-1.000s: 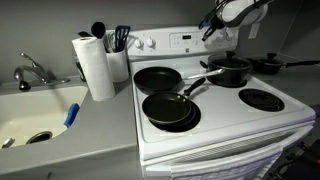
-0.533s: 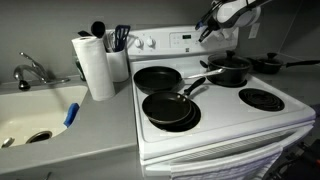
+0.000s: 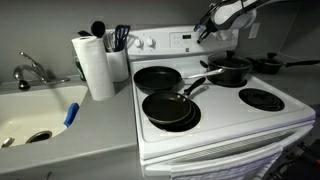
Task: Press the button on the stove then put the lid on the stove then press the button on the stove
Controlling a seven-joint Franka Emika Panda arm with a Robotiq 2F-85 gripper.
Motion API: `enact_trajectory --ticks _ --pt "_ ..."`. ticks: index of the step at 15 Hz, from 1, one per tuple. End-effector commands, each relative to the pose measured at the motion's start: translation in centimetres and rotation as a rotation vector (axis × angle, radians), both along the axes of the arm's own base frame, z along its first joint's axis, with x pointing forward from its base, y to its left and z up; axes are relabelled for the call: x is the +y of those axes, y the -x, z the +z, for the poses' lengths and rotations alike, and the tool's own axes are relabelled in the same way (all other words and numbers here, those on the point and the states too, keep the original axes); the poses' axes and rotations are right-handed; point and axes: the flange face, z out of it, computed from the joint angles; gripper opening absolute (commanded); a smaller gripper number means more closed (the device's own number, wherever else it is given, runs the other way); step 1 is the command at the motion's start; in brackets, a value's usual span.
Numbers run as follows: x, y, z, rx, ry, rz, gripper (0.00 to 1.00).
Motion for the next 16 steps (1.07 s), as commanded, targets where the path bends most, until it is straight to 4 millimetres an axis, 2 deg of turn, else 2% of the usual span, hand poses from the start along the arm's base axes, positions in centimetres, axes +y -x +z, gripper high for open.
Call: enact_trajectory --ticks 1,11,13,16 --pt "-0.9 -1.1 -0.1 0.001 0.001 0.019 0.0" --pt "-0.7 -2.0 -0.3 -0.006 -0.004 0.028 0.0" --pt "-0.2 -1.5 0.2 -0.008 0.001 0.029 0.0" --pt "1.2 0.5 0.9 0.002 -0.001 0.021 0.0"
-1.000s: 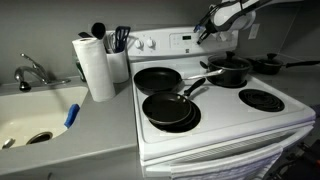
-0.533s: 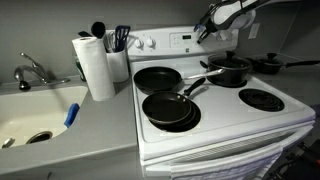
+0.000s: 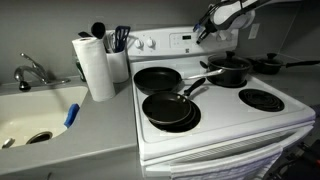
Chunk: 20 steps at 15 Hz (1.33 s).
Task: Press the button on the stove then put the lid on the stove then press the button on the stove
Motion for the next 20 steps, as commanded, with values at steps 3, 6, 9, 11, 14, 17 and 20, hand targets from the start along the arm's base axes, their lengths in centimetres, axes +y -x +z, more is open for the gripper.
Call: enact_trajectory --ticks 3,6,9,11,14,17,20 --pt "4.7 4.1 2.2 0.027 -0.017 -0.018 0.0" --pt "8.6 8.0 3.5 0.066 -0.017 -0.053 0.0" --pt "11.6 12.0 4.5 0.111 -0.022 -0.108 0.0" --pt "12.7 14.5 5.1 0.126 -0.008 -0.158 0.0" --pt "12.7 17.5 6.2 0.137 0.012 -0.244 0.0" --pt "9.8 19.3 6.7 0.155 0.019 -0.323 0.0" --pt "5.7 20.5 6.9 0.166 -0.004 -0.381 0.0"
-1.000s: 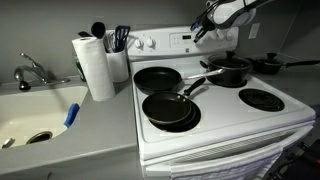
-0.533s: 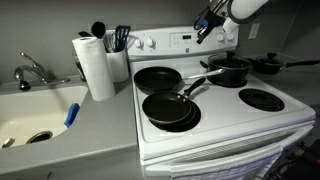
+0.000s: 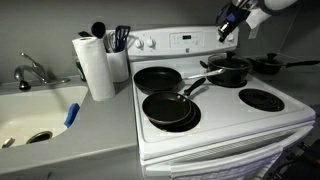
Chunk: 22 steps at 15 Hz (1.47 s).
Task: Press the button on the stove then put the lid on the stove then press the button on the stove
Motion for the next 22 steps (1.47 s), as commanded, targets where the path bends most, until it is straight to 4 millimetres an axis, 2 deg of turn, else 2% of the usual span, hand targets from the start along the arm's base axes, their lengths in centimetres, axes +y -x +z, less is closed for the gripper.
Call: enact_trajectory --ticks 1,5,7,12,17,22 --pt "-4.6 1.9 0.0 0.007 -0.009 -0.055 0.0" --pt "-8.5 1.9 0.8 0.01 -0.039 -0.089 0.0" --pt "-10.1 1.8 0.8 0.026 -0.064 -0.093 0.27" --pt "-13.1 1.9 0.9 0.116 -0.153 -0.104 0.62" --pt "-14.2 0.6 0.3 0.134 -0.115 -0.192 0.97" --pt "-13.5 -1.5 -1.7 0.132 -0.118 -0.264 1.0"
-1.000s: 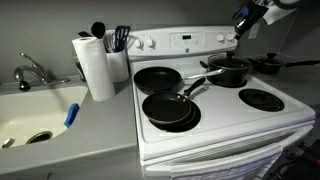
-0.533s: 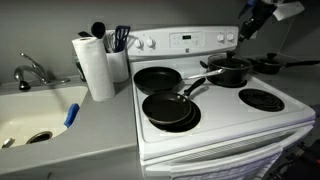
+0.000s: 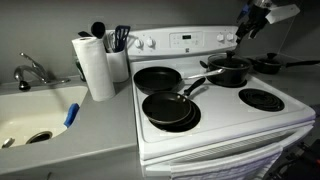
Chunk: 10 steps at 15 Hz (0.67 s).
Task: Press the button on the stove then put the lid on the stove then press the button on the stove
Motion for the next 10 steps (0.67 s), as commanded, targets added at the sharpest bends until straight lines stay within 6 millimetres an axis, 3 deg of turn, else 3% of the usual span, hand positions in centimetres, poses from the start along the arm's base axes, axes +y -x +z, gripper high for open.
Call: enact_trajectory --ticks 1,10 --pt "0.3 -2.1 -1.3 0.009 -0.015 -0.04 1.0" --pt "1.3 -4.4 -4.3 0.029 -0.12 -0.096 1.0"
